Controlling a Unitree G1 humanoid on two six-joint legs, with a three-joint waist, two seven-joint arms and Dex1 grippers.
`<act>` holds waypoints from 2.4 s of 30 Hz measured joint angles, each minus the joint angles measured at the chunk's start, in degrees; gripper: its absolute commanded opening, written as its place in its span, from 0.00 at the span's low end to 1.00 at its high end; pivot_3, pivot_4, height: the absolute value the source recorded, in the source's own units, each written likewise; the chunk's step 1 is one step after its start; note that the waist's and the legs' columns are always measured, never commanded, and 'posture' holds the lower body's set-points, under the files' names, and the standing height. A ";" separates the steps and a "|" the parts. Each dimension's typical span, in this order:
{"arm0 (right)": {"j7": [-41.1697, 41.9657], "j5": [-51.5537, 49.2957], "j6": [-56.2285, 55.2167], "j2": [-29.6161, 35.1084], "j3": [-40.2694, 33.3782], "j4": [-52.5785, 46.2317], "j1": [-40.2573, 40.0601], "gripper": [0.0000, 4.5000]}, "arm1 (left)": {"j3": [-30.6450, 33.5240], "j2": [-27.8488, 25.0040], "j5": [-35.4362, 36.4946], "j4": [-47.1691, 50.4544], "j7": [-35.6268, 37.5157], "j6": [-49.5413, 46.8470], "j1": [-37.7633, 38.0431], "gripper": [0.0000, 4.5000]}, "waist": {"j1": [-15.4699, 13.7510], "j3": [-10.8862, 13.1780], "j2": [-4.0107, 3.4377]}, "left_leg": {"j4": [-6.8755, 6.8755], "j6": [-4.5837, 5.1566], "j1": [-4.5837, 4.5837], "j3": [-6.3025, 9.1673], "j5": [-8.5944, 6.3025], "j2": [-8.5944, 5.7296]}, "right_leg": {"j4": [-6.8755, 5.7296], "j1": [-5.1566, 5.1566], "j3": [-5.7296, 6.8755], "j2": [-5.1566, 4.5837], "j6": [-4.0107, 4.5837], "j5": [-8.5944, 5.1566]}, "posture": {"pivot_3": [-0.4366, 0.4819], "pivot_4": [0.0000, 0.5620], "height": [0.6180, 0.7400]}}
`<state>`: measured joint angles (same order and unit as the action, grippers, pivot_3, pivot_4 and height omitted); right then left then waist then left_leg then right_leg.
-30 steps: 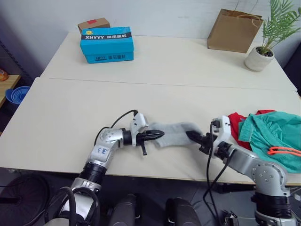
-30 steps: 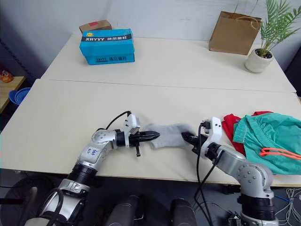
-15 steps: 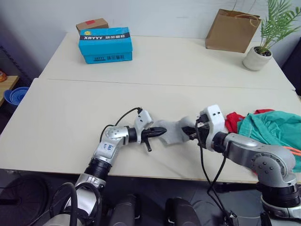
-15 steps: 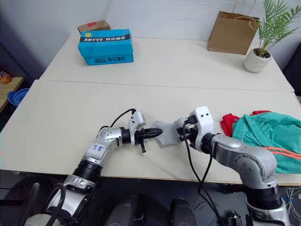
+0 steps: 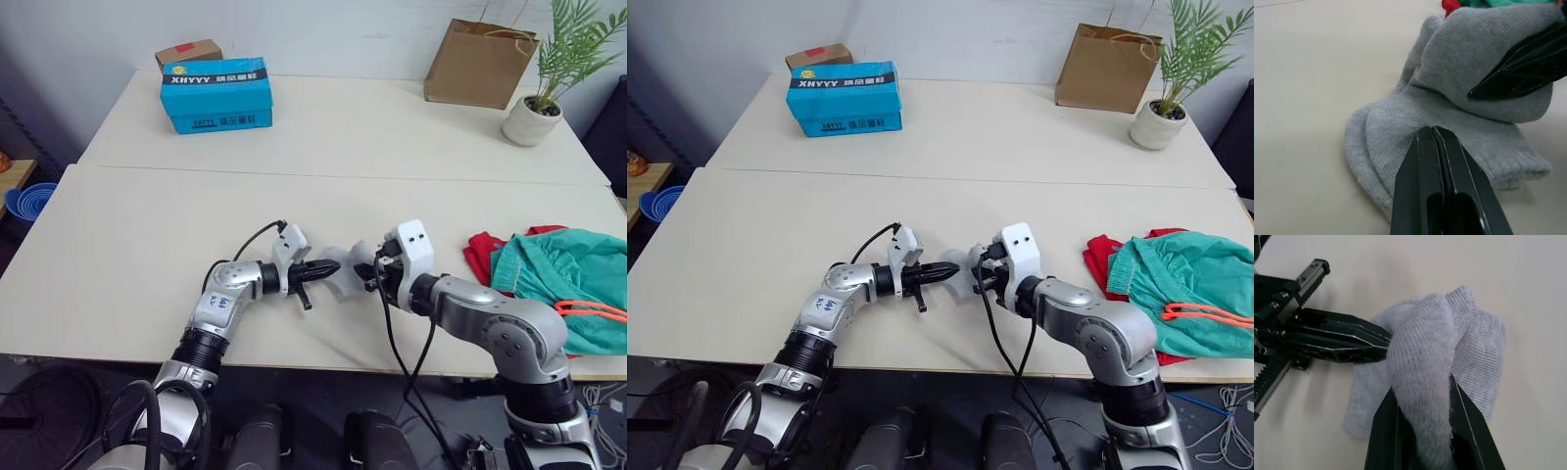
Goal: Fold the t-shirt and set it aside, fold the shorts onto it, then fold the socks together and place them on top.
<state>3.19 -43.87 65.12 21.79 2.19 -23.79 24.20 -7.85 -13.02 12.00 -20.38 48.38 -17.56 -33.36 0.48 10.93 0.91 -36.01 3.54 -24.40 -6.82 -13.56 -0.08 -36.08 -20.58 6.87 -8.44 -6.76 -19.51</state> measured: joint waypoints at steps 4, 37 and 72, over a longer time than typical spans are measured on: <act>0.85 1.09 -0.05 -1.38 -0.30 1.90 1.50 0.00 | 0.38 0.00 0.63 1.14 -0.68 -1.52 0.51 0.00 | 0.13 0.00 0.00 | 0.02 0.00 0.00 0.00 0.00 -0.01 | 0.01 0.00 0.00 0.00 0.00 0.00 | 0.48 0.27 1.00; 36.04 6.63 -34.64 2.36 -7.84 7.74 -7.97 0.75 | 15.62 -4.83 17.03 13.58 -0.96 -6.13 8.30 0.00 | 0.27 0.01 0.00 | 0.05 -0.19 0.01 -0.01 -0.19 -0.06 | 0.12 0.03 0.01 -0.02 -0.01 0.00 | 0.48 0.27 1.00; 41.33 25.19 -48.28 -3.40 8.17 18.97 -8.27 0.35 | -1.46 0.67 2.43 -0.04 2.93 0.06 -4.12 0.00 | -0.40 0.03 0.02 | 0.00 -0.23 0.07 0.08 0.04 0.05 | 0.07 0.11 0.09 0.10 0.07 -0.03 | 0.48 0.27 1.00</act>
<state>44.52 -18.68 16.84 18.39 10.36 -4.82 15.94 -9.32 -12.35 14.43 -20.42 51.31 -17.50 -37.47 0.09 10.96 0.93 -36.02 3.31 -24.33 -6.74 -13.52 -0.03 -36.02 -20.47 6.96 -8.34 -6.69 -19.54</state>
